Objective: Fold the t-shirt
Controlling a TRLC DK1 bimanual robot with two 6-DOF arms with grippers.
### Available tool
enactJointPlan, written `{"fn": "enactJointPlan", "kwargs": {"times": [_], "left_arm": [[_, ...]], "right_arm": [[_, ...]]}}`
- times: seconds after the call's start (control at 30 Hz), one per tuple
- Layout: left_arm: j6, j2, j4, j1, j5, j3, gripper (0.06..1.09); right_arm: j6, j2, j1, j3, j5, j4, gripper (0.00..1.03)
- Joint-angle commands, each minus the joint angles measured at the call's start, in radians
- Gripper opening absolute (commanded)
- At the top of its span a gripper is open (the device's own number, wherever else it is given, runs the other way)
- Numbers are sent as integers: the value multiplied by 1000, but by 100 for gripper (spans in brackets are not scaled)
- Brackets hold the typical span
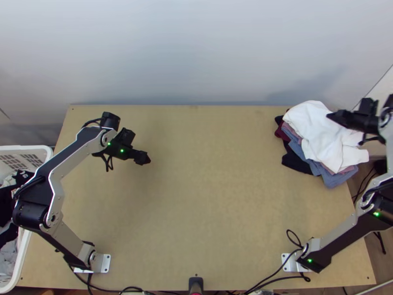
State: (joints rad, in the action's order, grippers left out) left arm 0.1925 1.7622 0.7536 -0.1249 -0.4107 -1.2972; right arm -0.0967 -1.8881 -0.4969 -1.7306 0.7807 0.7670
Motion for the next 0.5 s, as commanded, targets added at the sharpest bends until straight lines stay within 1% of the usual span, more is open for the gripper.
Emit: {"fn": "enactJointPlan", "kwargs": {"times": [0.0,0.23,0.47], "left_arm": [[8,-17,3,31,0,16,104],[8,-30,4,37,0,29,104],[16,-29,3,42,0,29,104]], "right_arm": [[6,-43,50,154,-28,-149,3],[0,-95,49,233,-26,-207,3],[-1,-82,60,258,-26,-209,3]]}}
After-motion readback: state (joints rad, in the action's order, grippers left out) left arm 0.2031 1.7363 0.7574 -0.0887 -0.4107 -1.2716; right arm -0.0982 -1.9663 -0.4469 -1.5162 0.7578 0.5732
